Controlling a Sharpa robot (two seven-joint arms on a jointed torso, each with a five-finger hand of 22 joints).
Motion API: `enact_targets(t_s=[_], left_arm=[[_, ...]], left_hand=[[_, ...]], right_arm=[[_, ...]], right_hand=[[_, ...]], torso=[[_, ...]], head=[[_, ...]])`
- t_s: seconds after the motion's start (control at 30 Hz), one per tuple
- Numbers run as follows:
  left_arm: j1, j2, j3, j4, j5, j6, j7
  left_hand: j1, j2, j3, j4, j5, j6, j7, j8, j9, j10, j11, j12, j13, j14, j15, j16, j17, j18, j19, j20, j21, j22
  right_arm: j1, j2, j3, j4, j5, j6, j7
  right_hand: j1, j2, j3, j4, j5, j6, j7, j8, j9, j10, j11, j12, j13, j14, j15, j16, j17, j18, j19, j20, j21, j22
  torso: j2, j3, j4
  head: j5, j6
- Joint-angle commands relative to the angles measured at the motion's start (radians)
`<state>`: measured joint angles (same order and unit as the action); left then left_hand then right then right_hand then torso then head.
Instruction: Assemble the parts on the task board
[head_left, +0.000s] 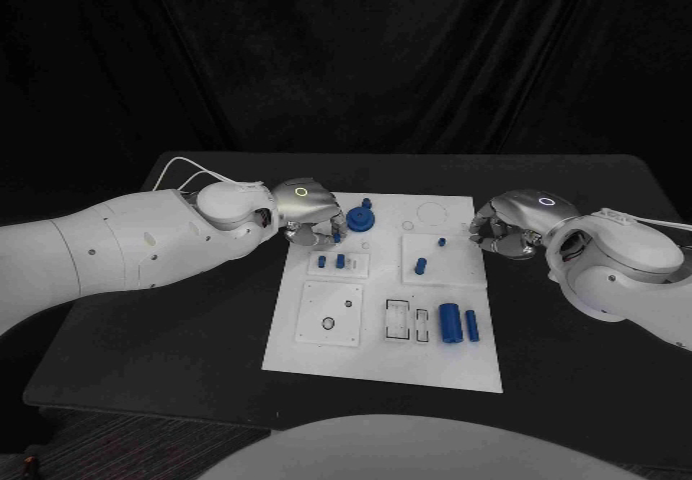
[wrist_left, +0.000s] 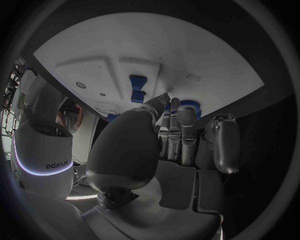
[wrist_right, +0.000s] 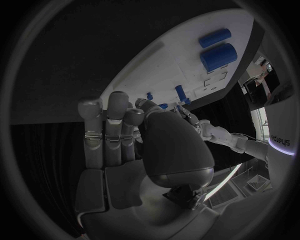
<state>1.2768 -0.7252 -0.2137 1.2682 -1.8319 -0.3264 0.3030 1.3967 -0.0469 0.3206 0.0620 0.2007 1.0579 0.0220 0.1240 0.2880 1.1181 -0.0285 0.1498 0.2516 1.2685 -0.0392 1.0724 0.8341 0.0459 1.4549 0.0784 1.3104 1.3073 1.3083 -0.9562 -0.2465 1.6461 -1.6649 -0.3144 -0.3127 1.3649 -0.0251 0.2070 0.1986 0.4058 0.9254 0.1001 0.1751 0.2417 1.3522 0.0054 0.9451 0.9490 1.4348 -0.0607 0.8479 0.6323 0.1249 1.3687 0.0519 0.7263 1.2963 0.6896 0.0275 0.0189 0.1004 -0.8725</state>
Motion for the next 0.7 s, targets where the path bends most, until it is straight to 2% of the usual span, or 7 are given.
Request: enact_targets(t_s=[0.03, 0.7], left_arm=[[-0.004, -0.001, -0.001, 0.007, 0.0, 0.013, 0.008], [-0.005, -0.003, -0.001, 0.007, 0.0, 0.039, -0.005]], left_hand=[[-0.008, 0.004, 0.007, 0.002, -0.004, 0.002, 0.004, 0.002, 0.004, -0.002, 0.005, -0.006, -0.002, -0.006, -0.001, -0.004, -0.003, 0.009, -0.004, 0.0, -0.005, 0.189], [-0.012, 0.004, 0.007, 0.004, -0.004, -0.001, 0.004, -0.001, 0.003, 0.0, 0.006, -0.011, -0.006, -0.017, -0.001, -0.014, -0.02, 0.011, -0.009, 0.0, -0.017, 0.186]], right_arm=[[-0.003, 0.0, 0.0, 0.0, -0.005, 0.007, -0.015], [-0.004, 0.001, 0.0, 0.002, -0.005, 0.016, -0.019]], right_hand=[[0.01, -0.001, 0.005, -0.003, 0.001, 0.003, -0.002, -0.003, -0.001, -0.004, -0.002, -0.004, -0.001, 0.001, -0.002, -0.003, -0.002, 0.012, 0.003, -0.004, -0.006, -0.001], [0.011, -0.001, 0.006, -0.003, 0.002, 0.003, -0.003, -0.004, -0.001, -0.003, -0.002, -0.004, -0.001, 0.002, -0.002, -0.003, -0.001, 0.012, 0.003, -0.004, -0.006, -0.001]], torso=[[0.0, -0.0001, 0.0012], [0.0, 0.0006, 0.0008]], head=[[0.0, 0.0], [-0.002, 0.0]])
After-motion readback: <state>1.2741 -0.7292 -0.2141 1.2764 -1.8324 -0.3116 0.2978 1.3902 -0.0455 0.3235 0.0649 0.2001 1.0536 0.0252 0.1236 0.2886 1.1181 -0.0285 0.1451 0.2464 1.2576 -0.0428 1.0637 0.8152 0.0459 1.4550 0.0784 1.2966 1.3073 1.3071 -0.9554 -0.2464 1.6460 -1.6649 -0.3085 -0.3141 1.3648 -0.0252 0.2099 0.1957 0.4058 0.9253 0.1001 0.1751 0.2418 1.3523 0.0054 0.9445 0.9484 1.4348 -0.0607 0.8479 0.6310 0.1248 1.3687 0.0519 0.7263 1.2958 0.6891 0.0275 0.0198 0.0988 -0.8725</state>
